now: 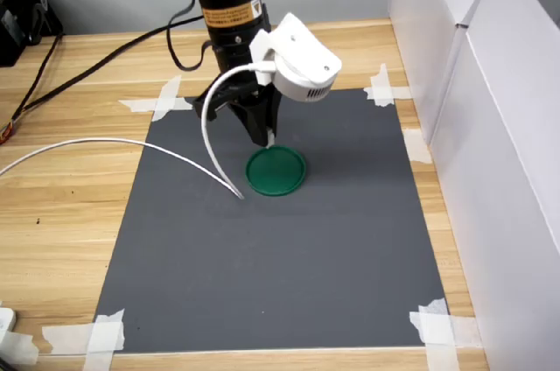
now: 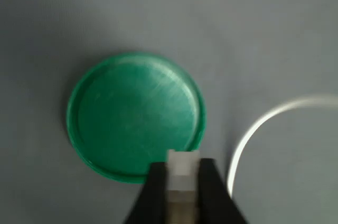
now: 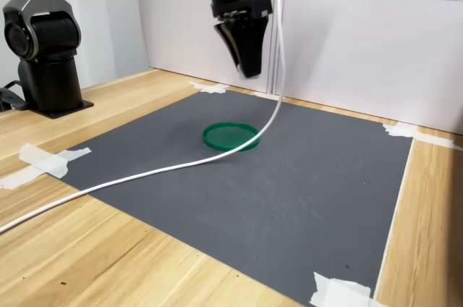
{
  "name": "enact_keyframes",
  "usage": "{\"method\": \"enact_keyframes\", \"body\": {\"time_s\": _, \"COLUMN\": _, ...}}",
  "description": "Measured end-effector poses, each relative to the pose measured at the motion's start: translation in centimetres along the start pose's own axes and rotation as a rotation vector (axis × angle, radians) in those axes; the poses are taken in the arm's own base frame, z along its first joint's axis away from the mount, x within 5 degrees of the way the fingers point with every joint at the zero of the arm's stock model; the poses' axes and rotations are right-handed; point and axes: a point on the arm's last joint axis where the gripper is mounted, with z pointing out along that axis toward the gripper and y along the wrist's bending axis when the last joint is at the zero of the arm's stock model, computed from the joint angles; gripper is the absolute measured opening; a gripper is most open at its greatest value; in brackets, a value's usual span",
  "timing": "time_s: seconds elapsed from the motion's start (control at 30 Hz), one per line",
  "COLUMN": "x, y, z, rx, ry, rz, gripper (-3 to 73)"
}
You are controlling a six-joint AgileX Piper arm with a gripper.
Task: Grasp a white terminal and put it in the green lid.
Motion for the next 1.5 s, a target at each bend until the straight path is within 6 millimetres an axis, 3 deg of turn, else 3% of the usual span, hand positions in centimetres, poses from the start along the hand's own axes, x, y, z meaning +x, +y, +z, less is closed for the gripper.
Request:
{"method": "enact_keyframes", "body": {"time_s": 0.17, "x": 1.4, "y": 0.9, "z": 1.9, "rx": 0.005, "ry": 0.019, "rz": -0.028, "gripper": 8.6}}
{"method": "enact_keyframes", "body": {"time_s": 0.57, "x": 2.2, "y": 1.2, "z": 4.9, "rx": -0.036, "ry": 0.064, "rz": -0.056, "gripper": 10.5}}
{"method": "enact_keyframes", "body": {"time_s": 0.73, "x": 2.2, "y": 1.1, "z": 5.6, "rx": -0.041, "ry": 0.070, "rz": -0.075, "gripper": 20.1}}
{"method": "enact_keyframes", "body": {"time_s": 1.0, "x": 1.9, "y": 0.9, "z": 5.7, "rx": -0.019, "ry": 0.040, "rz": -0.062, "gripper": 44.0}}
{"method": "enact_keyframes", "body": {"time_s": 1.13, "x": 1.5, "y": 0.8, "z": 4.1, "rx": 0.035, "ry": -0.023, "rz": -0.059, "gripper": 46.1}}
{"method": "enact_keyframes", "body": {"time_s": 1.33, "x": 0.3, "y": 0.2, "z": -1.3, "rx": 0.255, "ry": -0.223, "rz": -0.065, "gripper": 45.5}}
{"method": "enact_keyframes", "body": {"time_s": 1.4, "x": 0.2, "y": 0.3, "z": -3.2, "rx": 0.315, "ry": -0.282, "rz": -0.053, "gripper": 42.0}}
{"method": "enact_keyframes", "body": {"time_s": 1.5, "x": 0.3, "y": 0.7, "z": -5.6, "rx": 0.356, "ry": -0.348, "rz": 0.003, "gripper": 30.0}}
